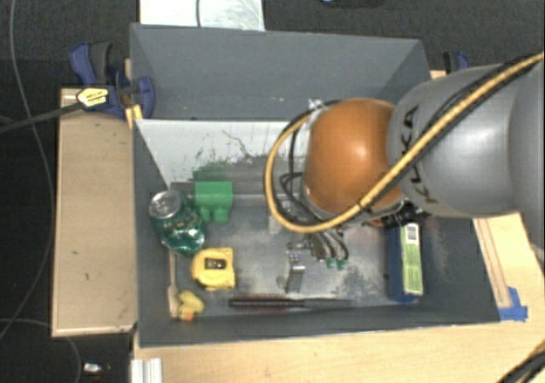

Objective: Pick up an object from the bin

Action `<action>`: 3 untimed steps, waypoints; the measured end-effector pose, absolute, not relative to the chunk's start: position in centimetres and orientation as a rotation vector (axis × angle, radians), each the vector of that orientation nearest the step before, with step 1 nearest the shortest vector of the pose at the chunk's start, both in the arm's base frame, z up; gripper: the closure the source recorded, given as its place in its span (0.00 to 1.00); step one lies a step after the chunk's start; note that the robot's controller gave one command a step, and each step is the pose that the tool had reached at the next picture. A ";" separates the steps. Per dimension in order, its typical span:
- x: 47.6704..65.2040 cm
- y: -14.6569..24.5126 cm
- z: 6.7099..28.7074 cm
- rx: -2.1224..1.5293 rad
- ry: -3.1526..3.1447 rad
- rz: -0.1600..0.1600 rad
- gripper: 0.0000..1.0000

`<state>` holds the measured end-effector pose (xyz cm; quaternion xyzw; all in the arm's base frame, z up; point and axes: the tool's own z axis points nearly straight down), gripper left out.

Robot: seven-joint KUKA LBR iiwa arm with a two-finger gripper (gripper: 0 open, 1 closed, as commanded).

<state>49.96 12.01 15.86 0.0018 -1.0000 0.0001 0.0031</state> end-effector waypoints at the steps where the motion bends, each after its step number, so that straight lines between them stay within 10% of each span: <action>1: 50.2 11.9 16.3 -0.002 -3.143 -0.001 0.00; 2: 48.7 12.6 10.0 0.249 -3.135 -0.002 0.00; 3: 50.0 19.0 11.1 0.064 -3.152 -0.004 0.00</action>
Offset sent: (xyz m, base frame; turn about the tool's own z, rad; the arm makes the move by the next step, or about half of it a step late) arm -0.0212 0.0095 -0.0886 -0.2289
